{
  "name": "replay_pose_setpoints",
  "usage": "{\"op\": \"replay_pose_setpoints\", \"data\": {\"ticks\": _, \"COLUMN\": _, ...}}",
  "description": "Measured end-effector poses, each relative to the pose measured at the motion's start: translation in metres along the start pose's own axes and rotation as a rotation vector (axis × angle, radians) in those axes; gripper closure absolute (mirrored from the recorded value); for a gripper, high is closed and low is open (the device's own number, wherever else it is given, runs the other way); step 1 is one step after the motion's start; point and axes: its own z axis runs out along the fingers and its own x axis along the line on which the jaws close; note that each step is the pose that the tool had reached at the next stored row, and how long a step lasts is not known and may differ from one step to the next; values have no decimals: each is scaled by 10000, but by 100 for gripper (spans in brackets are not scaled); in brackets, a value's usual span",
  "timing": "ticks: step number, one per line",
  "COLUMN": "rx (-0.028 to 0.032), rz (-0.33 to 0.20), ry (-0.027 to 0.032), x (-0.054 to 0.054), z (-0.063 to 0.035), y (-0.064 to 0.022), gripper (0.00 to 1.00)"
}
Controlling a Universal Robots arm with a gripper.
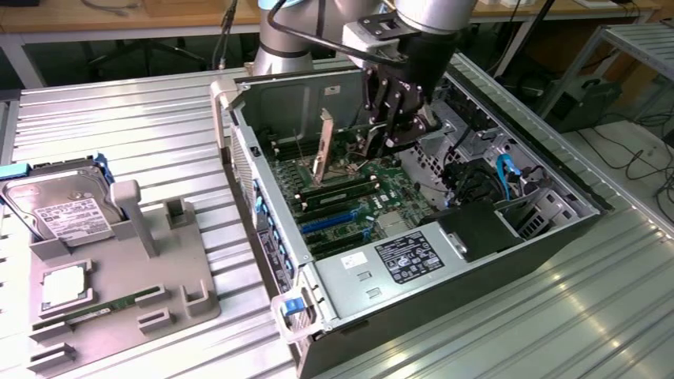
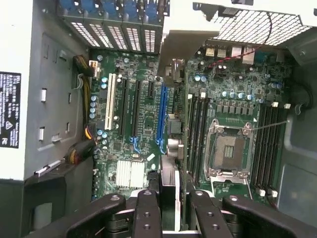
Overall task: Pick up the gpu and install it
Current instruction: 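Insert the gpu into the slot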
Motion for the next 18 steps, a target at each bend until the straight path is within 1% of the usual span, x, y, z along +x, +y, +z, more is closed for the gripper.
{"op": "replay_pose_setpoints", "data": {"ticks": 1, "rx": 2, "rz": 264, "ry": -3, "x": -5, "z": 58, "y": -2, "gripper": 72}}
{"op": "replay_pose_setpoints", "data": {"ticks": 2, "rx": 4, "rz": 572, "ry": -10, "x": -25, "z": 143, "y": 1, "gripper": 72}}
{"op": "replay_pose_setpoints", "data": {"ticks": 3, "rx": 11, "rz": 841, "ry": -17, "x": -63, "z": 269, "y": 74, "gripper": 72}}
{"op": "replay_pose_setpoints", "data": {"ticks": 4, "rx": 8, "rz": 735, "ry": -15, "x": -66, "z": 328, "y": 121, "gripper": 72}}
{"op": "replay_pose_setpoints", "data": {"ticks": 5, "rx": 21, "rz": 317, "ry": -5, "x": -73, "z": 418, "y": 129, "gripper": 72}}
{"op": "replay_pose_setpoints", "data": {"ticks": 6, "rx": 87, "rz": 287, "ry": 3, "x": -83, "z": 432, "y": 134, "gripper": 72}}
{"op": "replay_pose_setpoints", "data": {"ticks": 7, "rx": 133, "rz": 286, "ry": 4, "x": -89, "z": 438, "y": 142, "gripper": 72}}
{"op": "replay_pose_setpoints", "data": {"ticks": 8, "rx": 157, "rz": 295, "ry": 5, "x": -95, "z": 444, "y": 147, "gripper": 72}}
{"op": "replay_pose_setpoints", "data": {"ticks": 9, "rx": 168, "rz": 325, "ry": 3, "x": -99, "z": 455, "y": 152, "gripper": 72}}
{"op": "replay_pose_setpoints", "data": {"ticks": 16, "rx": 175, "rz": 690, "ry": 6, "x": -105, "z": 570, "y": 176, "gripper": 72}}
{"op": "replay_pose_setpoints", "data": {"ticks": 18, "rx": 174, "rz": 742, "ry": 24, "x": -102, "z": 588, "y": 179, "gripper": 72}}
